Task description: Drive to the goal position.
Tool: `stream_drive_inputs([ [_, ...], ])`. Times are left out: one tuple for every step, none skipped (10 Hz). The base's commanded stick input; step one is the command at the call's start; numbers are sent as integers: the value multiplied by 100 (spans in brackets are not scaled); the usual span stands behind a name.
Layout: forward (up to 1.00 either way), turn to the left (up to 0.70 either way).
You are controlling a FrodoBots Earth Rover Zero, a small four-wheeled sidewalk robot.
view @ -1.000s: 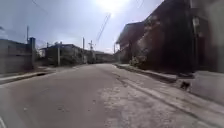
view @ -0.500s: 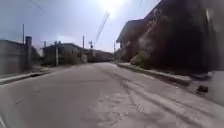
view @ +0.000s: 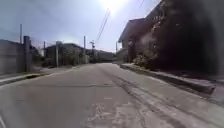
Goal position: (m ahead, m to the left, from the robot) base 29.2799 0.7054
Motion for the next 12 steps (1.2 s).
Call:
stream_drive_inputs([
  [100,7],
  [100,7],
  [100,7],
  [100,7],
  [100,7],
  [100,7],
  [100,7],
  [100,7],
  [100,7],
  [100,7],
  [100,5],
  [100,-17],
])
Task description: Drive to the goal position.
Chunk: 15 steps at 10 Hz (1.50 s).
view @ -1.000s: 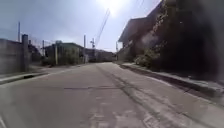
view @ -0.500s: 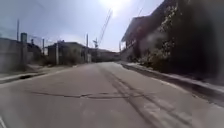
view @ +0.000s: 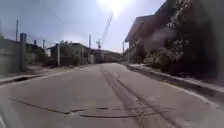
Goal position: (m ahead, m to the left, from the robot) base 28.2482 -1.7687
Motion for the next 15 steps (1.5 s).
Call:
stream_drive_inputs([
  [100,-33],
  [100,-8],
  [100,7],
  [100,7],
  [100,7],
  [100,7],
  [100,7],
  [100,7],
  [100,7],
  [100,-11],
  [100,-27],
  [100,7],
  [100,7],
  [100,7],
  [100,7],
])
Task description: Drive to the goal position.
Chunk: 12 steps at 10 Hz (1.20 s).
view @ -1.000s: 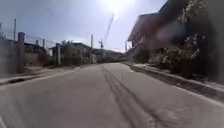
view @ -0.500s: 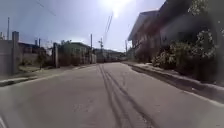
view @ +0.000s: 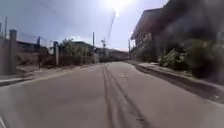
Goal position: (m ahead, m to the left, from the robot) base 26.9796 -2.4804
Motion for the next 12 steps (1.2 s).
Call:
stream_drive_inputs([
  [100,7],
  [100,7],
  [100,7],
  [100,7],
  [100,7],
  [100,7],
  [100,7],
  [100,7],
  [100,7],
  [100,7],
  [100,7],
  [100,7],
])
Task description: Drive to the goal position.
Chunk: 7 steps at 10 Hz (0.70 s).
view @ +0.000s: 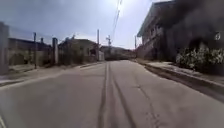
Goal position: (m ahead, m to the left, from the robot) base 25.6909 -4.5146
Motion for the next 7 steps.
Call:
stream_drive_inputs([
  [100,7],
  [100,7],
  [100,7],
  [100,7],
  [100,7],
  [100,7],
  [100,7],
])
